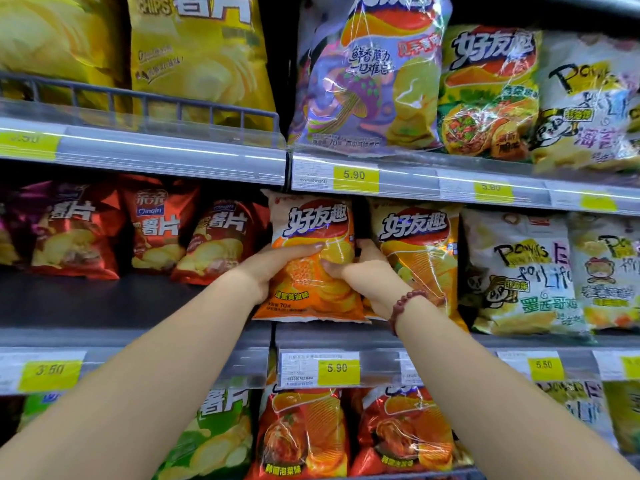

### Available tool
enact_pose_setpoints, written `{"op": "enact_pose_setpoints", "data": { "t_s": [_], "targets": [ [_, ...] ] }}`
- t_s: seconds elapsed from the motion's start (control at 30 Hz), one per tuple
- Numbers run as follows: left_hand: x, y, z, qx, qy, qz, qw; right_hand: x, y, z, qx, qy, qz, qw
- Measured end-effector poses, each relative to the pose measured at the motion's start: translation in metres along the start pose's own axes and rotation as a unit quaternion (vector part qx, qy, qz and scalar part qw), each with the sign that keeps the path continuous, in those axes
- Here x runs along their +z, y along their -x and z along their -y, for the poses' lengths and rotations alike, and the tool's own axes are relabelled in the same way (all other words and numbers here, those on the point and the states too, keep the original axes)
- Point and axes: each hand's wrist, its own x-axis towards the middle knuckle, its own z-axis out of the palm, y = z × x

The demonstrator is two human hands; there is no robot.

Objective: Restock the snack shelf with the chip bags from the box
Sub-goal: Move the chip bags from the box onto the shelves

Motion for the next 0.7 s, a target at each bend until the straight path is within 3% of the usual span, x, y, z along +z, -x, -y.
{"op": "enact_pose_setpoints", "data": {
  "t_s": [0.27,0.4,0.47,0.7],
  "targets": [
    [0.009,-0.011,0.005,-0.024,-0.013,-0.015,1.0,-0.007,0.006,-0.014,0.022,0.046,-0.02,0.999],
    [0.011,-0.002,0.007,0.034,-0.104,-0.156,0.982,-0.008,0.011,-0.011,0.022,0.06,-0.032,0.997],
    [0.011,0.002,0.007,0.081,-0.074,-0.188,0.976,-0.007,0.013,-0.012,0.009,0.05,-0.039,0.998],
    [0.016,0.002,0.006,0.101,-0.131,-0.142,0.976,-0.001,0.021,-0.009,-0.021,-0.001,0.005,1.0]
  ]
}}
